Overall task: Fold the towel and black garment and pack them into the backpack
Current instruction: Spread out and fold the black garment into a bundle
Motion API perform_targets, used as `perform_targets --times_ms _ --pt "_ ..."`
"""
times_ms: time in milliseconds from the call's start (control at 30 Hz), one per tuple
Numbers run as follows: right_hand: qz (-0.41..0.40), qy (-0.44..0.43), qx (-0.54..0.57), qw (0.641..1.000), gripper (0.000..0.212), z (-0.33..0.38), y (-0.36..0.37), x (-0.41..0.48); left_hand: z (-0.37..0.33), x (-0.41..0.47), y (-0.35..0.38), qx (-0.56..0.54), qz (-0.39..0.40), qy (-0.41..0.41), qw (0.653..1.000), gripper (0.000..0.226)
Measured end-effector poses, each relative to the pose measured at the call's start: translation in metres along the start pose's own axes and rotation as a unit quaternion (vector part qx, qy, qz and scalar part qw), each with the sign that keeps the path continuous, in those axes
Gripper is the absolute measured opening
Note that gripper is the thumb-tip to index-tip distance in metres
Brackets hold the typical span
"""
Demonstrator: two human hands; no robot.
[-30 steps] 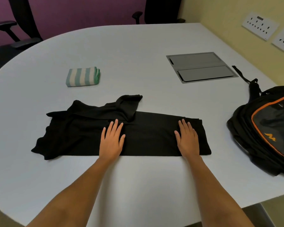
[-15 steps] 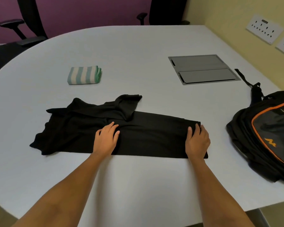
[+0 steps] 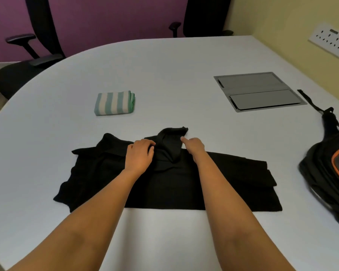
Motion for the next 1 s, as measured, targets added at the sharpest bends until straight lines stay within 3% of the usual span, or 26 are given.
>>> perform_targets --times_ms 100,233,400,500,600,700,767,867,1000 --pt "0.008 0.053 0.05 0.997 0.047 0.002 0.023 0.012 0.008 0.016 0.002 -0.027 0.019 -0.003 0.999 0.028" --pt "-0.009 0.12 0.166 0.979 0.003 0.007 0.028 0.021 0.012 0.037 0.007 -0.152 0.071 -0.064 0.984 0.04" --pt "0.12 0.05 0.341 0.931 0.028 0.043 0.023 0.013 -0.002 0.068 0.002 -0.377 0.139 -0.167 0.9 0.058" --pt "0.174 -0.051 0.314 0.932 0.031 0.069 0.011 -0.001 -0.017 0.082 -0.011 -0.504 0.144 -0.155 0.837 0.045" --pt "0.132 -0.114 0.256 0.951 0.032 0.084 -0.008 -0.009 -0.031 0.094 -0.032 -0.5 0.073 -0.114 0.856 0.03" --pt "0.033 -0.113 0.288 0.95 0.031 0.089 -0.036 -0.015 -0.05 0.098 -0.052 -0.435 0.012 -0.057 0.898 0.031" --pt "-0.005 -0.109 0.299 0.948 0.039 0.094 -0.056 -0.025 -0.065 0.097 -0.065 -0.426 -0.013 -0.021 0.904 0.032" --pt "0.046 -0.146 0.237 0.959 0.055 0.111 -0.078 -0.046 -0.096 0.093 -0.081 -0.425 0.047 0.045 0.903 0.023" --pt "0.116 -0.208 0.172 0.956 0.027 0.118 -0.097 -0.074 -0.128 0.084 -0.1 -0.49 0.139 0.04 0.859 0.02"
Point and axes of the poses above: each hand's wrist, its own x-axis towards the middle knuckle, its own y-axis out of the palm, z = x × y, the point moved 5 cm from there along x, towards the middle knuckle, and after that the axes turned 1 degree about y, right-handed, at the moved point
